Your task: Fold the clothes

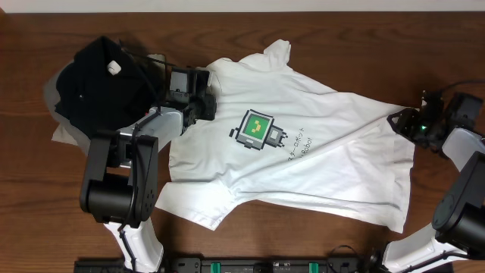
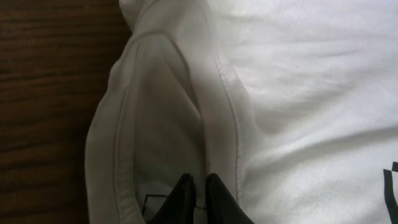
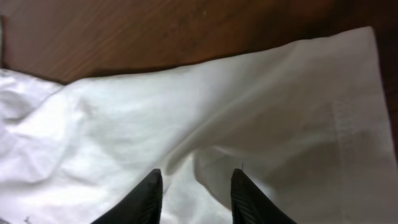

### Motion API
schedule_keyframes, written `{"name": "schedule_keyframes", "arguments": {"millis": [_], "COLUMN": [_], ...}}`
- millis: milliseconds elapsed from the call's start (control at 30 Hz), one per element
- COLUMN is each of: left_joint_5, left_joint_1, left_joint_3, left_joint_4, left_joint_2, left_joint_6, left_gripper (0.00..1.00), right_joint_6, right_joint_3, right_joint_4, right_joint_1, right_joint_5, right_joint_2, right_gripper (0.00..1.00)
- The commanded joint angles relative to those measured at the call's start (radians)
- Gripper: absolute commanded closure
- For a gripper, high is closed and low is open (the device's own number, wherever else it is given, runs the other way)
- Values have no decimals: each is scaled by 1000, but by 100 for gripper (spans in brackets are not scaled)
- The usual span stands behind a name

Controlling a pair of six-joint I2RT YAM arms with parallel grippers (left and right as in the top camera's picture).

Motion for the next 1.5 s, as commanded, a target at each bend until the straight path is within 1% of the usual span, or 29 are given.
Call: {"name": "schedule_keyframes", "arguments": {"millis": [0,233,600,667,800,1067,1167,1300,1467], "left_joint_5": [-9,-9,-9,-9,-9,-9,-9,-9,-9], "left_joint_1": [0,0,0,0,0,0,0,0,0], "left_joint_3": [8,8,8,8,8,8,8,8,8], "left_joint_4": [-3,-3,-3,-3,-3,0,1,0,7], "left_joint_2": [-29,-29,-29,-29,-29,-29,-29,-29,-29], "left_joint_6": [-2,-2,-2,-2,-2,-2,-2,-2,-2], "left_gripper": [89,89,89,89,89,89,89,89,89], "right_joint_6": [-23,-23,-27,-27,-27,-26,-12,56,56], "right_joint_3": [0,0,-5,-5,-5,-5,-5,-5,-5], "right_joint_4": [-4,-9,-8,-7,0,-35,-68,-124,-140], "right_joint_1": [8,14,45,45,44,22,-2,-33,-48], "right_joint_5": [56,84,96,98,105,122,140,217,235], "right_joint_2": [-16,-16,10,11,11,-10,-43,-105,-177], "right_gripper": [69,76,78,82,98,99,99,99,99]}}
